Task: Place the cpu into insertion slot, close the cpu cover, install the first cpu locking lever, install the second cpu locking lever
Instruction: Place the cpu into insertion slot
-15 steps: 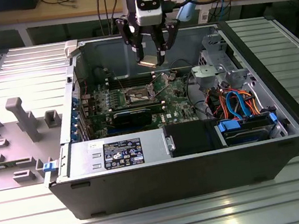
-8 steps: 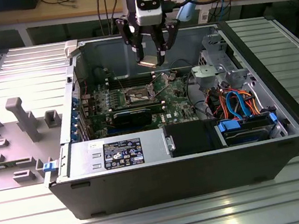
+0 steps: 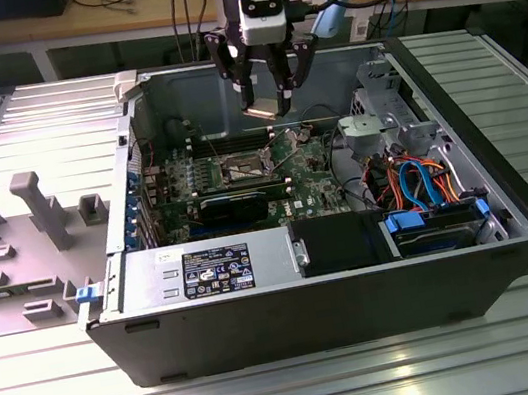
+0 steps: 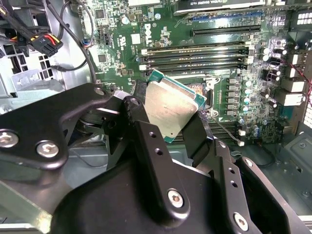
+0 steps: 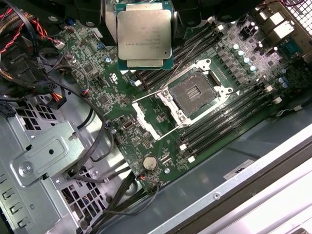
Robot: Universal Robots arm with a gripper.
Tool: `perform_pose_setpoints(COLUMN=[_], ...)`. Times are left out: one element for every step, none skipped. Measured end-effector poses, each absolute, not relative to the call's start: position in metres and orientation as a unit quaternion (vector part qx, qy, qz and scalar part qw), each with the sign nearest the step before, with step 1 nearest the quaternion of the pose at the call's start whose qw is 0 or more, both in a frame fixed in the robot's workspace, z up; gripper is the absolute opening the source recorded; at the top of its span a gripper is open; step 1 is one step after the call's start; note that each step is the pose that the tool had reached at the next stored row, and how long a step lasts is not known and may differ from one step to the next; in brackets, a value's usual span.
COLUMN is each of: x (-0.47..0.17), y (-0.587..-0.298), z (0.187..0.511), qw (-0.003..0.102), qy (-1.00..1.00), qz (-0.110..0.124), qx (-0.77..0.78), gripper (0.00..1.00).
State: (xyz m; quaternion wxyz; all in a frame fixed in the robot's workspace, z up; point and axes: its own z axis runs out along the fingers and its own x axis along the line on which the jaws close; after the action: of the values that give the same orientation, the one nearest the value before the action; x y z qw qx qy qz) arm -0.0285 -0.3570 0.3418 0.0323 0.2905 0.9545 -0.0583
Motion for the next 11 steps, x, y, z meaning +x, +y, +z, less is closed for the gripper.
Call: perform_pose_setpoints(x=[-0.0285, -0.0285, -0.0285, -0.0285, -0.0285, -0.0285, -0.0285, -0.0285, -0.0285, -0.0285, -0.0285], y=[-0.3570, -0.3570, -0.3570, -0.3570, -0.3570, -0.3570, -0.3570, -0.3570, -0.3570, -0.3570, -0.3570], z=[0.3418, 0.3418, 0.3418, 0.3418, 0.3418, 0.3418, 0.3418, 0.3418, 0.3418, 0.3418, 0.3418], qw=[0.032, 0.033, 0.033, 0.034, 0.034, 0.035, 0.036, 0.036, 0.036, 0.036, 0.036], qy=[0.954, 0.954, 0.954, 0.954, 0.954, 0.954, 0.953, 0.953, 0.953, 0.953, 0.953], qz=[-0.059, -0.059, -0.060, -0.063, -0.065, -0.067, -0.069, -0.069, -0.070, -0.070, -0.070], qx=[0.291, 0.291, 0.291, 0.291, 0.291, 0.291, 0.292, 0.292, 0.292, 0.292, 0.292], gripper=[0.55, 0.55, 0.55, 0.55, 0.55, 0.55, 0.55, 0.55, 0.55, 0.55, 0.55])
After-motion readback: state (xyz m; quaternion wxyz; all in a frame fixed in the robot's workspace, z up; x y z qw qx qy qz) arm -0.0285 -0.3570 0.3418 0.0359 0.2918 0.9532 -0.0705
